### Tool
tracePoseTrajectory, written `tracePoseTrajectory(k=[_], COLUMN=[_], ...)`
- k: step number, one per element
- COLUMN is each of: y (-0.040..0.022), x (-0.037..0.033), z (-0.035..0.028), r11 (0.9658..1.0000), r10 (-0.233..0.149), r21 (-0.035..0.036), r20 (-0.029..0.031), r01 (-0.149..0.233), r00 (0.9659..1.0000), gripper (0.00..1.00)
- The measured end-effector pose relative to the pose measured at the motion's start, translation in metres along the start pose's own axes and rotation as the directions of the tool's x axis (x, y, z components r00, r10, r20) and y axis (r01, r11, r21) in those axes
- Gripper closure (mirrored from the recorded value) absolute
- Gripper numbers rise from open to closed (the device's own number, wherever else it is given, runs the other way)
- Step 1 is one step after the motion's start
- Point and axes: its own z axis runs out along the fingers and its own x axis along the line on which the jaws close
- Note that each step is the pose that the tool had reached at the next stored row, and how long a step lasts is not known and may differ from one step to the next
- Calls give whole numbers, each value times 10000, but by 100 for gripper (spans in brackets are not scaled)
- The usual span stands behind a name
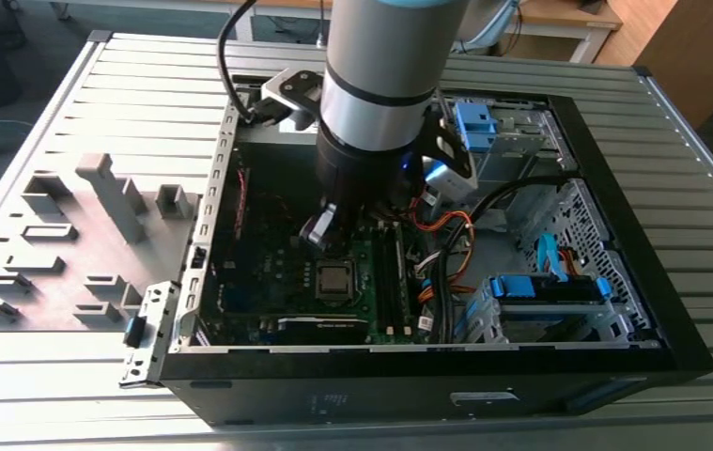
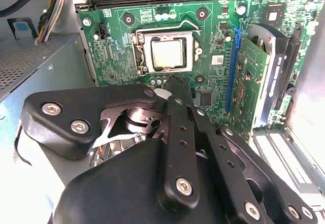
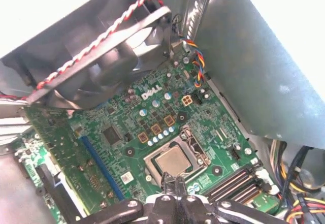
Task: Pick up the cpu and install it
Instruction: 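Install the first cpu locking lever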
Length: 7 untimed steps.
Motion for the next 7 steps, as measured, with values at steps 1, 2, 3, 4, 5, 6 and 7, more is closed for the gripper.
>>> tracePoseTrajectory(k=[1, 2, 3, 4, 5, 6, 7], y=[0, 0, 0, 0, 1, 1, 1], x=[0, 0, 0, 0, 0, 0, 0], z=[0, 0, 0, -6, -11, -11, -11], r11=[10000, 10000, 10000, 10000, 10000, 10000, 10000], r10=[0, 0, 0, -1, 0, 0, 0], r21=[0, 0, -1, 0, 0, 0, 0], r20=[3, 4, 4, 1, 1, 2, 2], r01=[0, 0, 0, 1, 0, 0, 0], r00=[10000, 10000, 10000, 10000, 10000, 10000, 10000], gripper=[89, 89, 89, 89, 89, 89, 89])
